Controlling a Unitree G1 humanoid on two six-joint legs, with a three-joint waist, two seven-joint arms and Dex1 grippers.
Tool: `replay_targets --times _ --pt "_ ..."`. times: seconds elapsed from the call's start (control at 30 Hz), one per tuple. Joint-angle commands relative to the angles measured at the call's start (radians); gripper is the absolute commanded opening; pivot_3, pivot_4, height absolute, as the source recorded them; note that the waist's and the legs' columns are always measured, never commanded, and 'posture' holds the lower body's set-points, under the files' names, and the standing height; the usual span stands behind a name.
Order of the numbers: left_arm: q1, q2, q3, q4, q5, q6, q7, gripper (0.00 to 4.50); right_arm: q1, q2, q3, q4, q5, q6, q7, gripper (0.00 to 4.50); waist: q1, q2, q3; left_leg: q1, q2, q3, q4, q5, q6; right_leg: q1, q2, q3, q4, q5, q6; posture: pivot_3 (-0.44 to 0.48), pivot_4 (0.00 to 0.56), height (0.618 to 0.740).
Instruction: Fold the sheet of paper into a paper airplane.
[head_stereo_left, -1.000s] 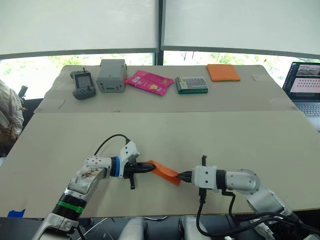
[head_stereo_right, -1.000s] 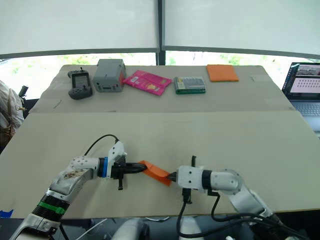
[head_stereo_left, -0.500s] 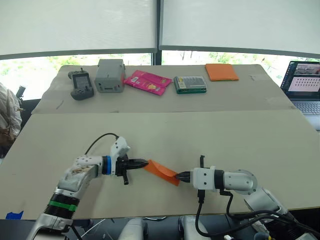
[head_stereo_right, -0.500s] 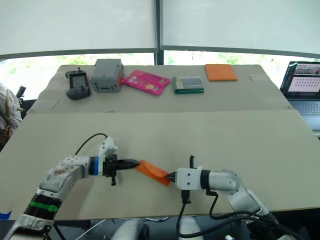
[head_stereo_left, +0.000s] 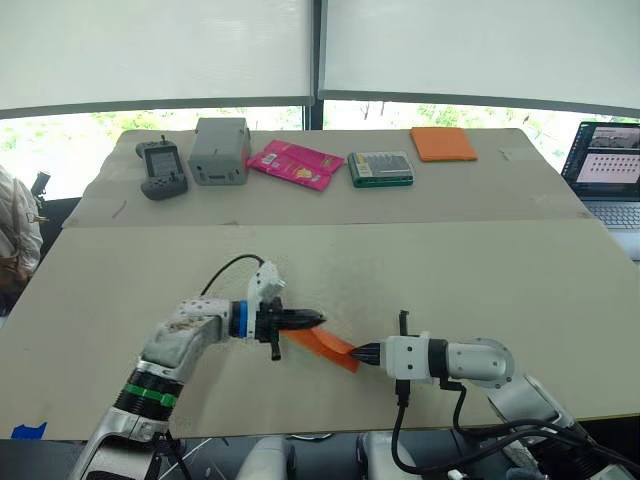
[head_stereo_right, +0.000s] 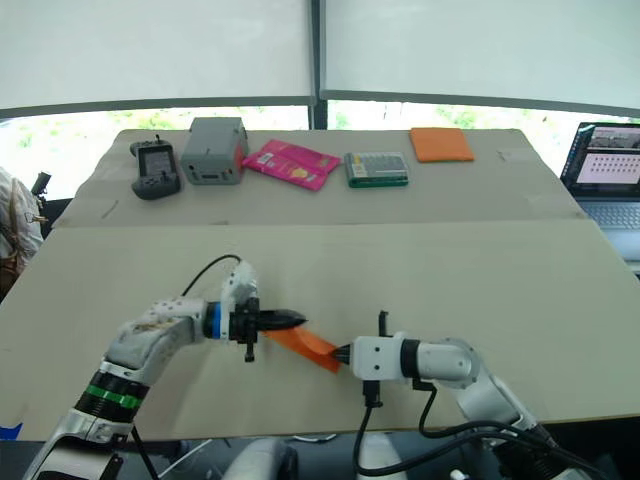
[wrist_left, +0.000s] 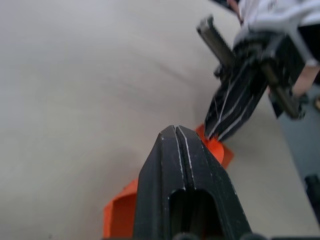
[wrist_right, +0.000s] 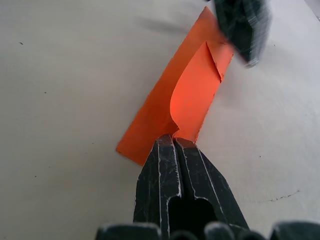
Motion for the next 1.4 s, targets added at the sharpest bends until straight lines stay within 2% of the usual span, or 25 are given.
replay_targets --times 0.03,0.17,0.27,0.4,0.5,0.53,0.6,0.73,0.83,0.9,1.03,1.27,1.4 --pt "0.006 0.018 -0.057 0.046 0.083 -0.093 -0.032 0.00 0.022 -0.021 0.009 0.013 -0.017 -0.003 0.026 0.03 0.001 0.000 0.000 0.000 0.000 0.000 0.000 0.000 0.000 0.000 0.000 0.000 0.000 0.000 0.000 0.000 0.150 0.740" --pt "0.009 0.021 -0.073 0.092 0.120 -0.141 -0.050 0.00 0.027 -0.035 -0.015 -0.021 -0.002 0.038 0.030 0.03 0.006 0.000 0.000 0.000 0.000 0.000 0.000 0.000 0.000 0.001 -0.001 0.000 0.000 0.000 0.000 0.000 0.150 0.740" --pt "0.012 0.015 -0.072 0.107 0.126 -0.157 -0.054 0.00 0.036 -0.045 -0.070 -0.100 0.122 0.167 0.070 0.89 0.011 0.000 0.000 0.000 0.000 0.000 0.001 0.000 0.000 0.001 -0.001 0.000 0.000 0.000 0.000 0.000 0.150 0.740" --pt "0.019 0.019 -0.069 0.108 0.125 -0.163 -0.060 0.00 0.029 -0.086 -0.239 -0.212 0.425 0.465 0.117 2.33 0.015 0.000 0.000 -0.001 0.000 0.000 0.001 0.000 0.000 0.000 -0.001 0.000 0.000 0.000 0.000 0.000 0.150 0.740" --pt "0.019 0.018 -0.066 0.113 0.125 -0.164 -0.061 0.00 -0.027 -0.063 -0.285 -0.204 0.511 0.594 0.079 3.37 0.014 0.000 0.000 -0.001 0.001 -0.001 0.001 0.000 0.000 0.001 -0.001 0.000 0.000 0.000 0.000 0.000 0.150 0.740" --pt "0.019 0.017 -0.065 0.115 0.126 -0.164 -0.061 0.00 -0.050 -0.043 -0.294 -0.194 0.533 0.626 0.060 3.37 0.013 0.000 0.000 -0.001 0.001 -0.001 0.001 0.000 0.000 0.001 -0.001 0.000 0.000 0.000 0.000 0.000 0.150 0.740" --pt "0.016 0.014 -0.061 0.118 0.127 -0.164 -0.058 0.00 -0.104 0.014 -0.261 -0.170 0.537 0.700 0.009 3.03 0.013 0.000 0.000 -0.001 0.001 -0.001 0.001 0.000 0.000 0.000 0.000 0.000 0.000 0.000 0.000 0.000 0.150 0.740" --pt "0.008 0.008 -0.051 0.126 0.130 -0.163 -0.045 0.00 -0.133 0.072 -0.176 -0.140 0.483 0.750 -0.044 1.71 0.016 0.000 0.000 -0.002 0.000 -0.001 0.001 0.000 0.000 -0.001 0.000 -0.001 0.000 0.000 0.000 0.000 0.150 0.740" --pt "-0.004 0.006 -0.041 0.150 0.146 -0.165 -0.018 0.00 -0.132 0.132 -0.080 -0.077 0.412 0.733 -0.083 0.56 0.016 0.000 0.000 -0.002 0.000 0.000 0.001 0.000 0.000 -0.001 -0.001 -0.001 0.000 0.000 0.000 0.000 0.150 0.740" --pt "-0.010 0.004 -0.038 0.161 0.150 -0.167 -0.006 0.00 -0.132 0.144 -0.042 -0.052 0.373 0.711 -0.087 0.03 0.017 0.001 0.000 -0.002 -0.001 -0.001 0.001 0.000 0.000 -0.001 -0.001 -0.001 0.000 0.000 0.000 0.000 0.150 0.740" --pt "-0.013 -0.001 -0.043 0.159 0.149 -0.165 0.006 0.00 -0.101 0.128 0.032 0.023 0.257 0.616 -0.095 0.03 0.016 0.001 -0.001 0.001 0.000 0.000 0.002 0.000 0.000 0.002 -0.001 -0.001 0.001 0.000 0.000 0.000 0.150 0.740" --pt "-0.001 0.002 -0.044 0.149 0.150 -0.166 0.002 0.00 0.034 0.066 -0.045 0.021 0.269 0.550 -0.065 0.03 0.019 0.001 -0.002 0.004 0.000 -0.001 0.001 0.000 0.000 0.006 -0.001 -0.001 0.000 0.000 0.000 0.000 0.150 0.740" --pt "0.008 -0.003 -0.050 0.146 0.150 -0.169 -0.002 0.00 0.116 0.023 -0.117 -0.004 0.316 0.549 -0.036 0.03 0.023 0.001 -0.002 0.013 0.000 -0.002 0.000 -0.001 0.001 0.016 -0.001 -0.002 -0.003 -0.001 0.002 0.000 0.150 0.740"
